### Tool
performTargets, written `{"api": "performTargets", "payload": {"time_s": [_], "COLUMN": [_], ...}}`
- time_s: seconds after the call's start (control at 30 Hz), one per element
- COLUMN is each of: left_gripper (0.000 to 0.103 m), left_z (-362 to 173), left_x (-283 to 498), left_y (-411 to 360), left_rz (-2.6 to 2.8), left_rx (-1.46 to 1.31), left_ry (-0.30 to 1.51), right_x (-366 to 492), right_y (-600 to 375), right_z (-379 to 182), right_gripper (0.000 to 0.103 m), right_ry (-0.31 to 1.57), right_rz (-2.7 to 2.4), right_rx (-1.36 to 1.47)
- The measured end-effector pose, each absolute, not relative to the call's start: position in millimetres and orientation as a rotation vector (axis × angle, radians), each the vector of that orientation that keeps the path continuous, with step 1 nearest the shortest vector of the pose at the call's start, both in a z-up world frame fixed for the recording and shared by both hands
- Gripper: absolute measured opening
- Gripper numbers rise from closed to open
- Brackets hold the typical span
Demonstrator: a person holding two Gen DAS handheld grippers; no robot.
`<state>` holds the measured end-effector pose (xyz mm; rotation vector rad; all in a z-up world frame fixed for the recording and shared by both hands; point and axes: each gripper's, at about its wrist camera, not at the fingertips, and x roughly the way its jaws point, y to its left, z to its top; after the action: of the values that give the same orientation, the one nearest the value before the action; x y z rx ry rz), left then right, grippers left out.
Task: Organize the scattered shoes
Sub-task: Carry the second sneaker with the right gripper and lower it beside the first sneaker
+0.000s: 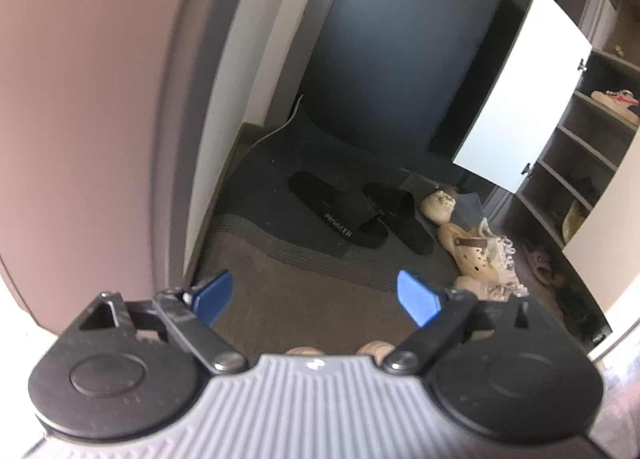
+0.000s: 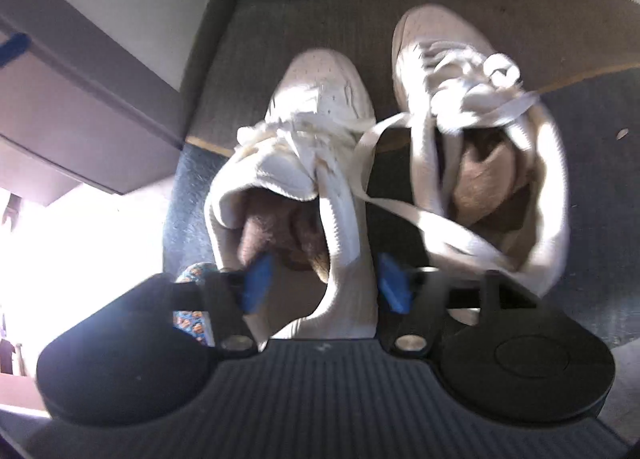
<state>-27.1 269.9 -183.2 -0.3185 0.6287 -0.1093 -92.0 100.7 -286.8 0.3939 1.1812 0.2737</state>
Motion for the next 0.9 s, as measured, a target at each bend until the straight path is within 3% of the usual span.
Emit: {"api": "performTargets", "payload": {"time_s": [0.23,0.63,0.73,0.8,0.87,0.9], "left_gripper": [0.091,0.091,0.091,0.091,0.091,0.091], "left_z": [-180.8,-197.9,-198.1,-197.3,-198.4,-198.4], "left_x": [-27.8,-14.2,-13.4,-14.4,-14.6,-14.2], "left_y": [251.6,258.4,257.4,257.4,259.8,260.3], "left_rz": [-0.131,-0.081,-0.050,-0.041,-0.042,-0.042], "left_rx": [-0.329,-0.412,-0.386,-0.371,-0.378,-0.378], "left_ry": [0.607,0.680,0.676,0.668,0.672,0.674], "right_x": [-110.0,-58.5,-48.6,-41.3,-38.2,-37.9], "right_y": [42.3,15.9,22.1,27.5,29.9,31.0], "right_z": [-233.9,-300.4,-312.9,-323.2,-331.1,-334.2], "right_gripper": [0.070,0.065,0.056,0.046,0.027,0.026], "right_ry": [1.047,1.201,1.241,1.248,1.239,1.230], "right_rz": [0.198,0.110,0.129,0.150,0.179,0.189], "right_rx": [0.318,0.041,0.036,0.022,0.037,0.042]}}
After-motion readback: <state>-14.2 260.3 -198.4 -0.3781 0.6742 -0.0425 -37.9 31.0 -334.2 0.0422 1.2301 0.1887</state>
